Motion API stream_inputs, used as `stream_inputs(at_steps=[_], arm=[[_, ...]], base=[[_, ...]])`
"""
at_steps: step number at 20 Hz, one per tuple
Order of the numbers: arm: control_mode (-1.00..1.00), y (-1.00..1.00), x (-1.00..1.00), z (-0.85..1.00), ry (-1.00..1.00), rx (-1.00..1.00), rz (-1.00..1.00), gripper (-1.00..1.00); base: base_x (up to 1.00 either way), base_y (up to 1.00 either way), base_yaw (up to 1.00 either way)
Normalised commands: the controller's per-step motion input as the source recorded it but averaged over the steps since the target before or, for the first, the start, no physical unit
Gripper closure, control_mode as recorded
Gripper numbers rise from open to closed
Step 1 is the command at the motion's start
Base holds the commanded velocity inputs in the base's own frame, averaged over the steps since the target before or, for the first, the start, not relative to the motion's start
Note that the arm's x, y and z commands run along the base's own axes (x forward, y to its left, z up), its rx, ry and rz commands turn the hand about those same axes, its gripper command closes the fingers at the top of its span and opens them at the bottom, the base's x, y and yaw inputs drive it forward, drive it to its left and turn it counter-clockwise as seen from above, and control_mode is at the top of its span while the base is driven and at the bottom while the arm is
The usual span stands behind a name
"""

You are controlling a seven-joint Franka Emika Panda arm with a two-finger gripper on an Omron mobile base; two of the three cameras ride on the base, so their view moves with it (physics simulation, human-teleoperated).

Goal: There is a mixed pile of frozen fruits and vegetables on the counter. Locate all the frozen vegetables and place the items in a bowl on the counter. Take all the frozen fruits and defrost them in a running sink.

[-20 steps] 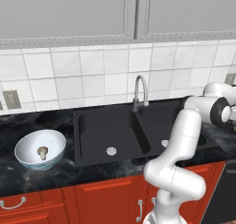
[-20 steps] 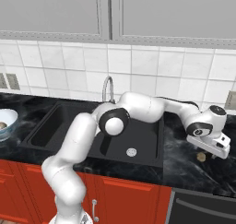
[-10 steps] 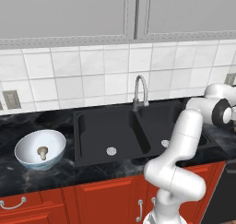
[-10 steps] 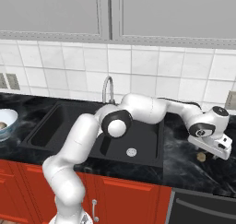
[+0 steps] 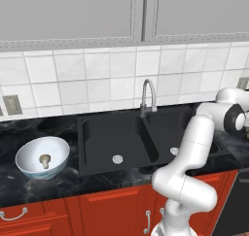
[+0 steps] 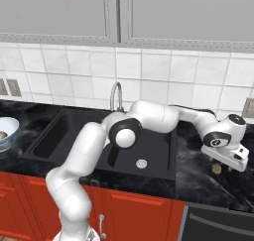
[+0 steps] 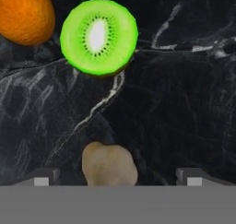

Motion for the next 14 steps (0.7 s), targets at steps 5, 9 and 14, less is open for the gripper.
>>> stream_inputs(at_steps=[5, 9, 14], arm=[[-1.0, 0.14, 0.0, -0.05, 0.0, 0.0, 0.0, -1.0], [-1.0, 0.11, 0.0, -0.16, 0.0, 0.0, 0.0, -1.0], [-1.0, 0.02, 0.01, -0.22, 0.0, 0.0, 0.0, -1.0]], base=[[0.0, 0.0, 0.0], [0.0, 0.0, 0.0], [0.0, 0.0, 0.0]])
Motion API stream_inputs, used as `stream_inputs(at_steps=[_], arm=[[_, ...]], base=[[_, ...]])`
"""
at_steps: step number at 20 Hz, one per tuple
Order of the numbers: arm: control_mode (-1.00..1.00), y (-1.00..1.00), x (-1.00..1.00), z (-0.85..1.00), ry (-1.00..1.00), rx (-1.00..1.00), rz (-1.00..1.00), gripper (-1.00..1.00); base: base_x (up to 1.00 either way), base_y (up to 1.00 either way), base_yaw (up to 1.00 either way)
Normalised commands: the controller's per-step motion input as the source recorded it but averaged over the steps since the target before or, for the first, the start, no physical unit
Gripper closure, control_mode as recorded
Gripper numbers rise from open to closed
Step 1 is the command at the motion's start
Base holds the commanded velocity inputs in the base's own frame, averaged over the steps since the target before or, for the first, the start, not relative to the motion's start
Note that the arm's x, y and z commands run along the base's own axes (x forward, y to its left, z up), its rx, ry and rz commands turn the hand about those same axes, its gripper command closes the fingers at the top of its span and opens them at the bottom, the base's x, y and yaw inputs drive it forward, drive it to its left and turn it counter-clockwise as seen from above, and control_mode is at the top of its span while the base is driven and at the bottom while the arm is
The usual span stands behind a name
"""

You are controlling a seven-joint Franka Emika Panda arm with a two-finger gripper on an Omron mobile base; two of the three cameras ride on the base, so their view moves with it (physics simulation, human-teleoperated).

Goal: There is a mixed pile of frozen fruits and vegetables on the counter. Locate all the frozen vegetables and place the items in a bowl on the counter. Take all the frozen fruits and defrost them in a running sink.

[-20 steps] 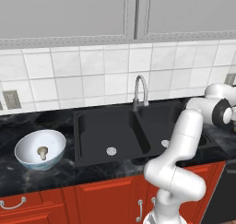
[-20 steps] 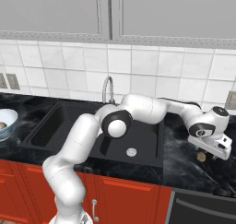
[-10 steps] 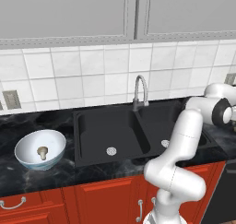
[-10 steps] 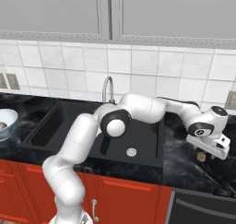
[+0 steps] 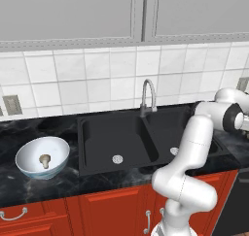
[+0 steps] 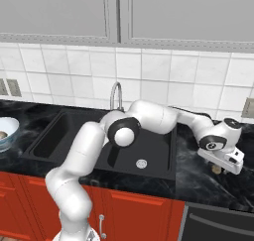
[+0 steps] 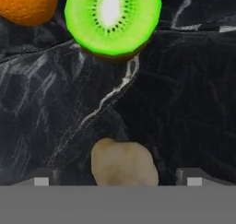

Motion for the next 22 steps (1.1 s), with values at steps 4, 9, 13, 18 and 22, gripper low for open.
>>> stream_inputs(at_steps=[4, 9, 13, 18, 22], arm=[[-1.0, 0.0, 0.2, -0.04, 0.0, 0.0, 0.0, -1.0], [-1.0, 0.0, 0.26, -0.03, 0.0, 0.0, 0.0, -1.0], [-1.0, -0.08, 0.02, -0.14, 0.0, 0.0, -0.02, -1.0], [-1.0, -0.2, 0.0, -0.08, 0.0, 0.0, -0.03, -1.0], [-1.0, -0.06, -0.02, 0.0, 0.0, 0.0, 0.0, -1.0]], base=[[0.0, 0.0, 0.0], [0.0, 0.0, 0.0], [0.0, 0.0, 0.0], [0.0, 0.0, 0.0], [0.0, 0.0, 0.0]])
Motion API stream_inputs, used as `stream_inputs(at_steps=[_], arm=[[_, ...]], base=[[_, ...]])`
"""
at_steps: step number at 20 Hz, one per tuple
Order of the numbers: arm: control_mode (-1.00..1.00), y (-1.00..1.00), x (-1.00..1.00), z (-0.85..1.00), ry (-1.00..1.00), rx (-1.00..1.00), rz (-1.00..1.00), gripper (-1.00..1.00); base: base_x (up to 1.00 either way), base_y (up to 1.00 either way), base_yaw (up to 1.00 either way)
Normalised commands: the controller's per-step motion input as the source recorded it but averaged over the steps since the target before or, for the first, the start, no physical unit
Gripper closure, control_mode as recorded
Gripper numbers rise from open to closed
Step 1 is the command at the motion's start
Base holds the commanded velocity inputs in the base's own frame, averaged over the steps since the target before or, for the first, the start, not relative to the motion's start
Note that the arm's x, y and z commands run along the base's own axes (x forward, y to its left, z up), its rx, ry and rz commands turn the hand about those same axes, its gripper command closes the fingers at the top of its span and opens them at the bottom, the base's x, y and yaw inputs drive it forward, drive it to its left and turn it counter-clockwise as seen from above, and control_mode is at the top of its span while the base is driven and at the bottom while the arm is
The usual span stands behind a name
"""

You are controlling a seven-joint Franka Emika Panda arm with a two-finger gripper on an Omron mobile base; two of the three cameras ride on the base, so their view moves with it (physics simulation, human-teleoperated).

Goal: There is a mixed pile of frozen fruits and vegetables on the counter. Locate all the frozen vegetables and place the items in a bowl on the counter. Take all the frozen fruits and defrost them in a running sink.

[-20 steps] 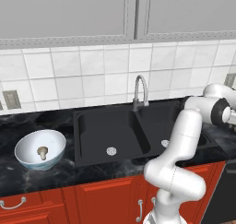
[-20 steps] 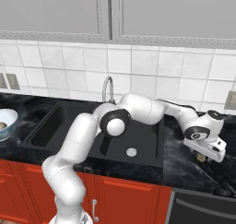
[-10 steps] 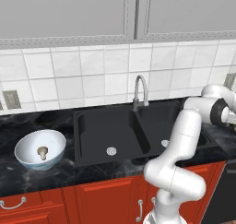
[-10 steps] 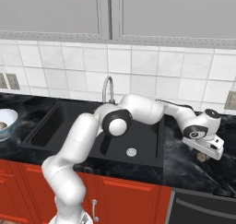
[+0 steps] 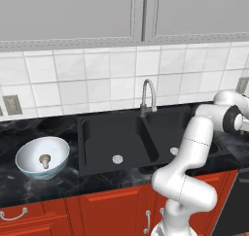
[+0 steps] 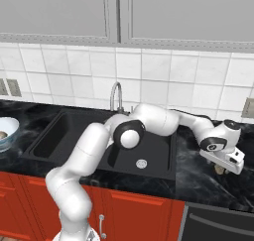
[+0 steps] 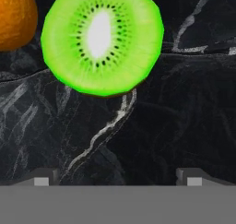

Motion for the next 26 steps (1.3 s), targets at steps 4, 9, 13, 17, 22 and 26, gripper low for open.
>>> stream_inputs(at_steps=[4, 9, 13, 17, 22, 26], arm=[[-1.0, 0.0, -0.03, 0.11, 0.0, 0.0, 0.0, -1.0], [-1.0, -0.01, -0.03, 0.22, 0.0, 0.0, 0.0, -1.0], [-1.0, -0.02, -0.03, 0.0, 0.0, 0.0, 0.0, -1.0], [-1.0, 0.0, -0.07, 0.0, 0.0, 0.0, 0.0, -1.0], [-1.0, 0.0, -0.1, -0.04, 0.0, 0.0, 0.0, -1.0], [-1.0, 0.0, -0.01, -0.05, 0.0, 0.0, 0.0, -1.0]], base=[[0.0, 0.0, 0.0], [0.0, 0.0, 0.0], [0.0, 0.0, 0.0], [0.0, 0.0, 0.0], [0.0, 0.0, 0.0], [0.0, 0.0, 0.0]])
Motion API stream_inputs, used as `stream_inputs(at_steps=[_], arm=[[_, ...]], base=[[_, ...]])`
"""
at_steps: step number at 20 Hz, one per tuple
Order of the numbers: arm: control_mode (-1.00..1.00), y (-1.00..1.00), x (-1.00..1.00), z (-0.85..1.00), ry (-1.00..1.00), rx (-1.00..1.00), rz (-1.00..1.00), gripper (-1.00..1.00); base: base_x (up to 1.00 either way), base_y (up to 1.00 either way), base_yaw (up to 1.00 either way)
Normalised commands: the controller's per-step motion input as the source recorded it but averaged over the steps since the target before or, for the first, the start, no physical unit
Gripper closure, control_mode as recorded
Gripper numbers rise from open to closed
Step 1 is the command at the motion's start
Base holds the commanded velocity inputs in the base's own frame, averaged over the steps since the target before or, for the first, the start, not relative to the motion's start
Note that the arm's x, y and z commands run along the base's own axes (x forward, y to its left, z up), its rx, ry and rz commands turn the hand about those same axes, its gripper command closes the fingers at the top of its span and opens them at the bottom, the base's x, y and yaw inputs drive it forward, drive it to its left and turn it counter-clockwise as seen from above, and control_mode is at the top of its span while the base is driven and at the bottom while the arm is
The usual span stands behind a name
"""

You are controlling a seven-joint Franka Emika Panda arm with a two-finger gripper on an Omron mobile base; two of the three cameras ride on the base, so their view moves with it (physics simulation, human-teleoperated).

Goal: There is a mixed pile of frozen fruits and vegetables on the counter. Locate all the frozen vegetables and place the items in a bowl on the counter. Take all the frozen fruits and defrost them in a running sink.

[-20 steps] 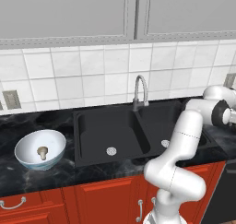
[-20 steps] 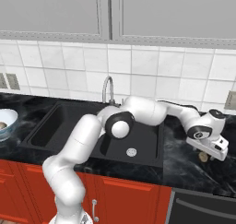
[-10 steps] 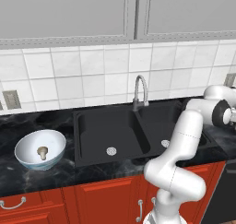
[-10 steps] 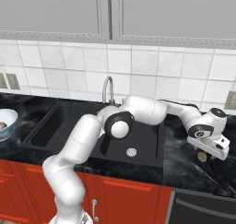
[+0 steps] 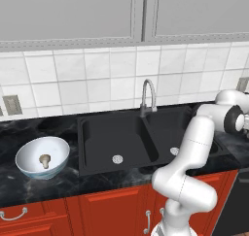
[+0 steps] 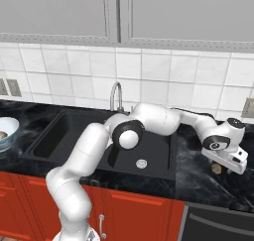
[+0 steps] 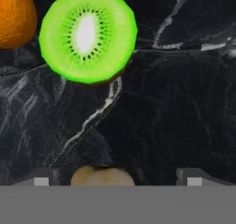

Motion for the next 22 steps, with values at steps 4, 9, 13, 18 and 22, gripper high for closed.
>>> stream_inputs(at_steps=[4, 9, 13, 18, 22], arm=[[-1.0, 0.08, 0.0, 0.0, 0.0, 0.0, 0.0, -1.0], [-1.0, 0.07, 0.0, -0.02, 0.0, 0.0, 0.0, -1.0], [-1.0, 0.05, 0.0, -0.09, 0.0, 0.0, 0.0, -1.0], [-1.0, 0.0, 0.0, -0.08, 0.0, 0.0, 0.0, -1.0], [-1.0, 0.0, 0.0, -0.02, 0.0, 0.0, 0.0, -1.0]], base=[[0.0, 0.0, 0.0], [0.0, 0.0, 0.0], [0.0, 0.0, 0.0], [0.0, 0.0, 0.0], [0.0, 0.0, 0.0]])
